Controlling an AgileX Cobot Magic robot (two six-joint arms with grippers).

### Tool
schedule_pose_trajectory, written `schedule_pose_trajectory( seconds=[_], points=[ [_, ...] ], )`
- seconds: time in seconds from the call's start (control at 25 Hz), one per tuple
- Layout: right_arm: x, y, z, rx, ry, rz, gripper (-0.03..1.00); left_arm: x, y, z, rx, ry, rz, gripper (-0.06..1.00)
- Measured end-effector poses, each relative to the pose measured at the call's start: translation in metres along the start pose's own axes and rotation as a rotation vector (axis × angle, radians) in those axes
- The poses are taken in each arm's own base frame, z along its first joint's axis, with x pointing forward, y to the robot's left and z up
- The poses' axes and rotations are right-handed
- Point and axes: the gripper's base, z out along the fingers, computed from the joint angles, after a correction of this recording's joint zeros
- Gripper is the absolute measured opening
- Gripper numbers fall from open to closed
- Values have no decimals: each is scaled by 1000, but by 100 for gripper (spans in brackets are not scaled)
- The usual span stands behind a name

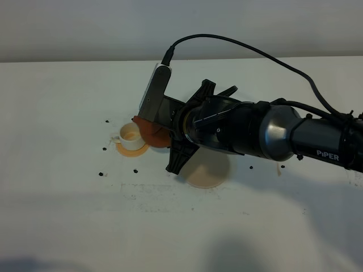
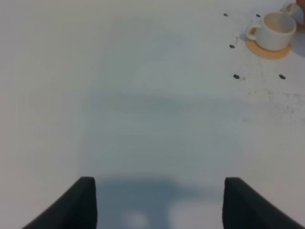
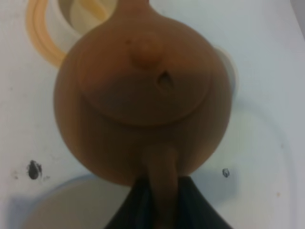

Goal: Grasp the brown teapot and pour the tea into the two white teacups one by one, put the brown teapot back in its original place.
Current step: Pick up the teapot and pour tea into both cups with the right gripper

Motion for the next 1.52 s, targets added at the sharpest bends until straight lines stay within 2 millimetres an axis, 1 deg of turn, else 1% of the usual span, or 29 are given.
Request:
schedule_pose_trajectory(
  seconds=[0.44, 1.52],
  points=[
    [1, 6, 6, 4, 22, -48, 9, 0, 0, 0, 0, 0, 0, 54],
    [1, 2, 7, 50, 22, -143, 9, 0, 0, 0, 0, 0, 0, 54]
  ],
)
